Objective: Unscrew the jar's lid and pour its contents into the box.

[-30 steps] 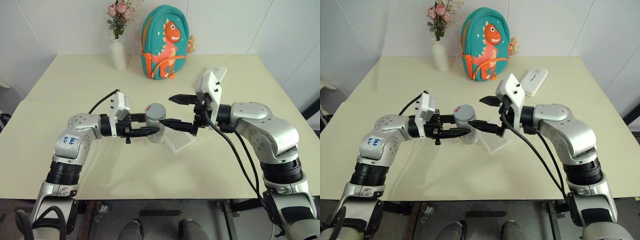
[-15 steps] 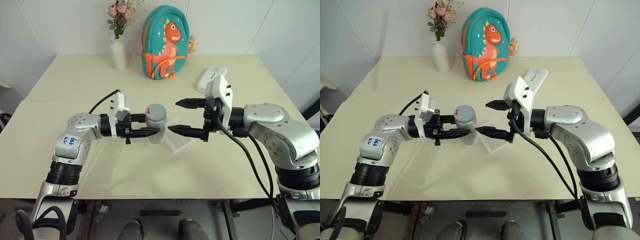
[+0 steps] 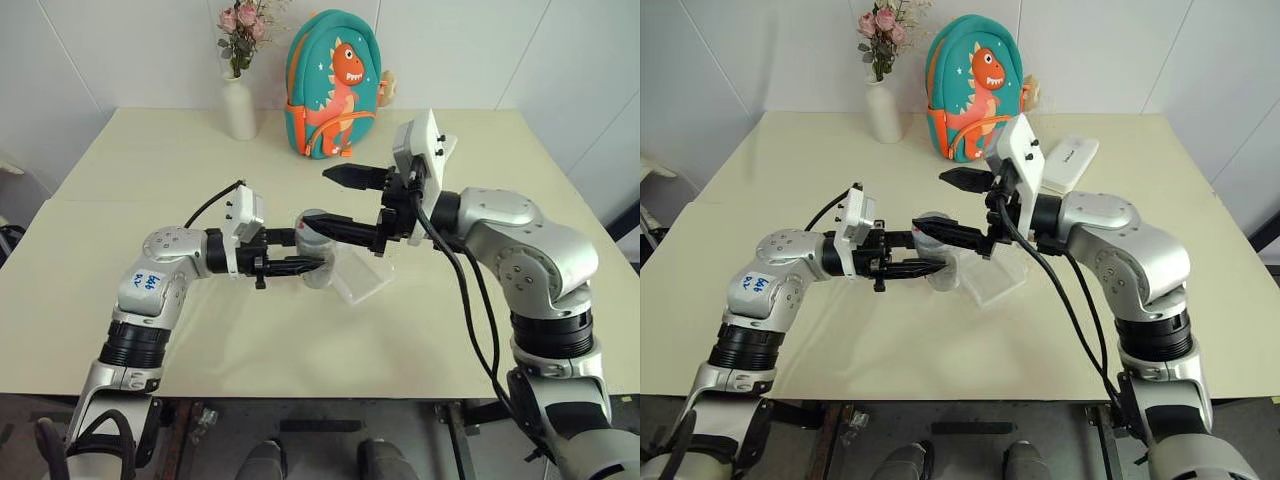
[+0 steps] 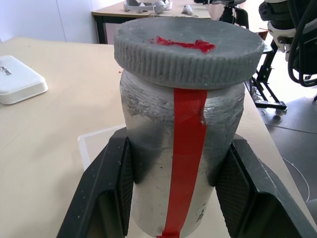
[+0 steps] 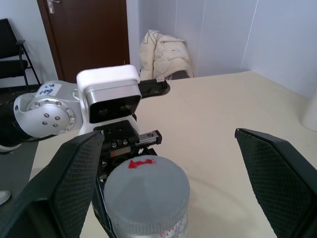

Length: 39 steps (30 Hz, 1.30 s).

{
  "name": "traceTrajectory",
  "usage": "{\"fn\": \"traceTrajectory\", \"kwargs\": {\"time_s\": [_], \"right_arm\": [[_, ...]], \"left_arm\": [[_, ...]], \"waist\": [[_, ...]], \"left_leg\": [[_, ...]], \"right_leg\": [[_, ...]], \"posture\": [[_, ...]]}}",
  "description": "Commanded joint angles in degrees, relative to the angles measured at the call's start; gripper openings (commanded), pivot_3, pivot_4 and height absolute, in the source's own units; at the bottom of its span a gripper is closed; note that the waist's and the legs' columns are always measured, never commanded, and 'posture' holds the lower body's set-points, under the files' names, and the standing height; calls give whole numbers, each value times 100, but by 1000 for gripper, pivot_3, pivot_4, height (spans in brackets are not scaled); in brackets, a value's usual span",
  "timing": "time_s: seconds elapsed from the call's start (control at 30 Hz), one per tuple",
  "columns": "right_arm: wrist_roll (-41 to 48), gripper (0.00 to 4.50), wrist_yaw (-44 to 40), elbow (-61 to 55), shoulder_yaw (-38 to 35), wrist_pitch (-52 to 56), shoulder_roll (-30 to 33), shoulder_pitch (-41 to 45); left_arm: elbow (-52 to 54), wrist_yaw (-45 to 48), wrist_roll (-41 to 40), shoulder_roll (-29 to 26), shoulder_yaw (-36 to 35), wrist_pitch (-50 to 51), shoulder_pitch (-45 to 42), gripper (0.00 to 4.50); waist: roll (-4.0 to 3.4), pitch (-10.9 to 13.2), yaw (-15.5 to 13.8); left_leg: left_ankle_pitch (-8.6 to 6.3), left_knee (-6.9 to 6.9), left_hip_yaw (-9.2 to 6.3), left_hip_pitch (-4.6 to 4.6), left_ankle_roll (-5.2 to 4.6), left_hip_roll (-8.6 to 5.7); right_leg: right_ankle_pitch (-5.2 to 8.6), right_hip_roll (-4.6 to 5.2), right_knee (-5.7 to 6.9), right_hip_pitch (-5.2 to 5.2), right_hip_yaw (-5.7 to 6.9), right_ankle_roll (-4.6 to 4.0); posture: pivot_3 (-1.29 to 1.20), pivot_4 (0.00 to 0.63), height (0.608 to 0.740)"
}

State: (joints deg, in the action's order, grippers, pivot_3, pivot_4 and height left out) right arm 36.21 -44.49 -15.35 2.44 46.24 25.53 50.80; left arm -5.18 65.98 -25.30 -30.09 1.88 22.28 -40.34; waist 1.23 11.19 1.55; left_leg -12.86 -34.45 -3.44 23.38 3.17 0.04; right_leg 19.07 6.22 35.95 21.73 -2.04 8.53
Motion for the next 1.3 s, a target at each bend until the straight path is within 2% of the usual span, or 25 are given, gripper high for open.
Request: {"fn": "traceTrajectory", "kwargs": {"time_s": [0.03, 0.4, 0.73, 1.3], "right_arm": [[-152, 4462, 46, 13, 247, -220, -223, 147], [-371, 4462, 31, 221, 458, -347, -622, 87], [-707, 4462, -55, 433, 442, -530, -374, -23], [-639, 4462, -49, 227, 177, -428, 94, -182]], "left_arm": [[64, 3, 6, 46, -12, -161, -216, 1879], [165, -27, -36, 54, -27, -110, -160, 1879], [288, -63, -64, 27, -46, -50, -82, 1879], [277, -82, -81, -2, -33, -20, -93, 1879]], "waist": [[0, 0, 18], [-1, 1, 5], [-1, 1, 7], [-1, 1, 9]], "left_leg": [[0, 0, 0, -1, 0, 0], [0, 0, 0, 0, 0, 4], [0, 0, 0, 0, 1, 4], [0, 0, 1, 0, 1, 4]], "right_leg": [[0, 0, 1, 0, 0, 0], [0, -4, 4, 3, 0, 0], [0, -5, 4, 4, 0, 0], [0, -4, 3, 3, 0, 0]], "posture": [[0, 150, 740], [0, 150, 740], [0, 150, 740], [0, 150, 740]]}}
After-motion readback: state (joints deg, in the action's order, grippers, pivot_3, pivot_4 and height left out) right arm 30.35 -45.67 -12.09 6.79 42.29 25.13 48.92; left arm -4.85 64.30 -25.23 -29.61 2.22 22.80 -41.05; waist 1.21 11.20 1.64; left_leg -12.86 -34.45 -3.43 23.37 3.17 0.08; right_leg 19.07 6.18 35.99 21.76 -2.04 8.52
